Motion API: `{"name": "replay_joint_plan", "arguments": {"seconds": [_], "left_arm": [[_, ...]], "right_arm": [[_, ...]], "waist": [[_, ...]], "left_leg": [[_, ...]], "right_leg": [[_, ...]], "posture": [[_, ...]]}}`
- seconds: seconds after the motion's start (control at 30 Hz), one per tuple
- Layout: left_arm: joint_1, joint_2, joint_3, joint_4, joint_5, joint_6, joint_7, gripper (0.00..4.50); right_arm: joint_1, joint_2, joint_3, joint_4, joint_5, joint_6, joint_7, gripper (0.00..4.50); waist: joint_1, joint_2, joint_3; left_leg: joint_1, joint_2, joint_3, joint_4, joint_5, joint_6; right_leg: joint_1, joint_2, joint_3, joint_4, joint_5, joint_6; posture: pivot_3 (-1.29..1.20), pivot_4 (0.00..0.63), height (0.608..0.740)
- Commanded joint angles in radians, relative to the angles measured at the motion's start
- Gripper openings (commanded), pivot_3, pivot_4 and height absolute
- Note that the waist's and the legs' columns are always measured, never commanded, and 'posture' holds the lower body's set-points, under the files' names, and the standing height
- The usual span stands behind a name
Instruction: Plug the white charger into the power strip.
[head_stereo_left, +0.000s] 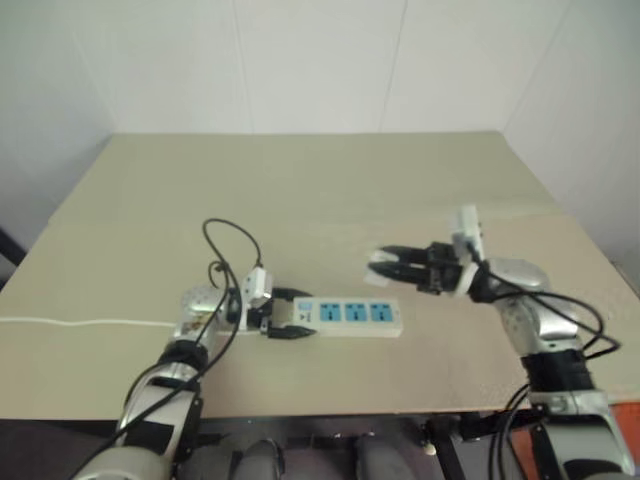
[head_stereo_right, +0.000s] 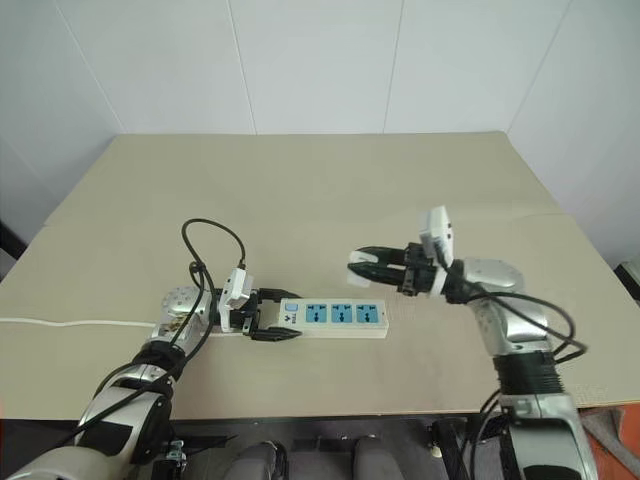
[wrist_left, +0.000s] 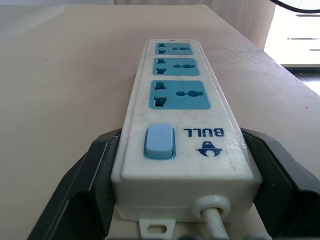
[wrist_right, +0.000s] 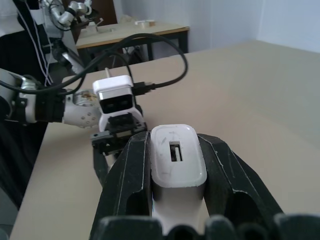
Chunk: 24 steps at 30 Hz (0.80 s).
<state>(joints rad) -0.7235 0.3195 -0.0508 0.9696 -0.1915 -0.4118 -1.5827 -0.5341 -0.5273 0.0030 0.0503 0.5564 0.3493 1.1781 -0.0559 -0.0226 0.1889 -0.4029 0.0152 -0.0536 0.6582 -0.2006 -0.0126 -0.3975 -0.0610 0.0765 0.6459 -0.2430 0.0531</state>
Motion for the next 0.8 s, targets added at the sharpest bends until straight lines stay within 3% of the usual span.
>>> {"name": "replay_joint_plan", "arguments": {"seconds": [0.03,0.8], "left_arm": [[-0.010,0.006,-0.024,0.007,0.024,-0.012,-0.025,3.27],[-0.022,0.008,-0.039,0.016,0.019,-0.002,-0.032,3.27]], "right_arm": [[-0.009,0.030,0.014,-0.047,0.005,0.012,-0.026,1.12],[-0.032,0.154,0.118,0.080,-0.130,-0.130,0.001,1.12]], "waist": [[0.003,0.000,0.000],[0.011,0.000,0.000]], "left_leg": [[-0.002,0.000,0.000,0.000,0.000,0.000],[-0.005,0.000,0.000,0.000,0.000,0.000]], "right_leg": [[-0.002,0.000,0.000,0.000,0.000,0.000],[-0.006,0.000,-0.001,0.001,0.001,-0.001]], "posture": [[0.00,0.150,0.740],[0.00,0.150,0.740]]}}
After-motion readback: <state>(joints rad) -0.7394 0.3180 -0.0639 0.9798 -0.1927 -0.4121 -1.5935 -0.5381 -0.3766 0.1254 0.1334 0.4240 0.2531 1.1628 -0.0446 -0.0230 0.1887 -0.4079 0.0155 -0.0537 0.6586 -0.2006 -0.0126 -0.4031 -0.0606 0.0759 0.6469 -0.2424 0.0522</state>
